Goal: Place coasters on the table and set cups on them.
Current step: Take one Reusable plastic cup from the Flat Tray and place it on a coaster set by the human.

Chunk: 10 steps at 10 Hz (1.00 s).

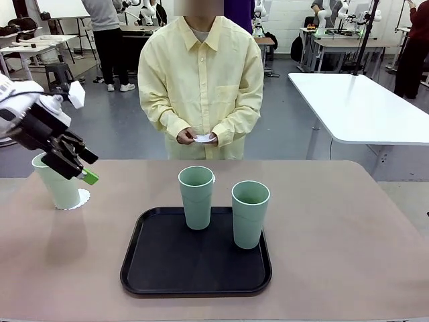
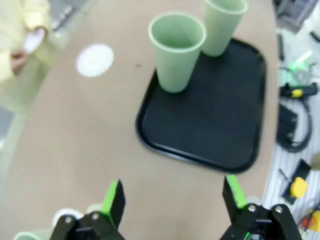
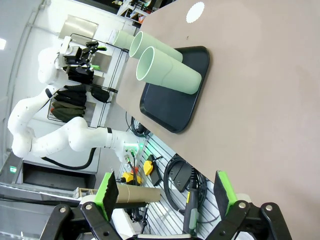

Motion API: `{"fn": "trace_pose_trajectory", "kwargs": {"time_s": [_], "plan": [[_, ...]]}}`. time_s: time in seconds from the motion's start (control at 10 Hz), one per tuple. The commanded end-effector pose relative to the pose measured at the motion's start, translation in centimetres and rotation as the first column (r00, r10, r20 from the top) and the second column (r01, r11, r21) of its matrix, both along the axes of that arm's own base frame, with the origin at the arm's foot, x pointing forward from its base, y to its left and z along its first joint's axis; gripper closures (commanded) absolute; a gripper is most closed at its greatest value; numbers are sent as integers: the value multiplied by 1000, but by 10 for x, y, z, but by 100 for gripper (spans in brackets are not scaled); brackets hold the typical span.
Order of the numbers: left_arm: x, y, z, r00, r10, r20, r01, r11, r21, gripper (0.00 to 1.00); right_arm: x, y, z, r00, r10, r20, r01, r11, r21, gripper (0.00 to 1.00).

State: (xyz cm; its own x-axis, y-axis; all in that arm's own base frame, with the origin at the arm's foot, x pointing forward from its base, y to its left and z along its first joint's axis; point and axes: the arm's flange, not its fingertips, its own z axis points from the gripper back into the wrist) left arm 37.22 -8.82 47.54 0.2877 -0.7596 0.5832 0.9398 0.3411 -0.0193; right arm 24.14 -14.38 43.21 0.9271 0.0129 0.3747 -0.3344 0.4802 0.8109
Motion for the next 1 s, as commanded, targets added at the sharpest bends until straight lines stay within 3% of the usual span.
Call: {"fn": "trace_pose_trajectory", "kwargs": {"time_s": [0.0,0.1,0.9], "plan": [[15,10,-19,998,-7,-69,6,1000,-12,0,0,-1,0,1000,-1,2,1,1000,12,0],[0,0,0,1000,0,0,0,1000,0,0,0,-1,0,1000,-1,2,1,1000,12,0],[2,1,1,1000,-9,6,9,1000,-20,0,0,-1,0,1000,-1,2,1,1000,12,0]]}}
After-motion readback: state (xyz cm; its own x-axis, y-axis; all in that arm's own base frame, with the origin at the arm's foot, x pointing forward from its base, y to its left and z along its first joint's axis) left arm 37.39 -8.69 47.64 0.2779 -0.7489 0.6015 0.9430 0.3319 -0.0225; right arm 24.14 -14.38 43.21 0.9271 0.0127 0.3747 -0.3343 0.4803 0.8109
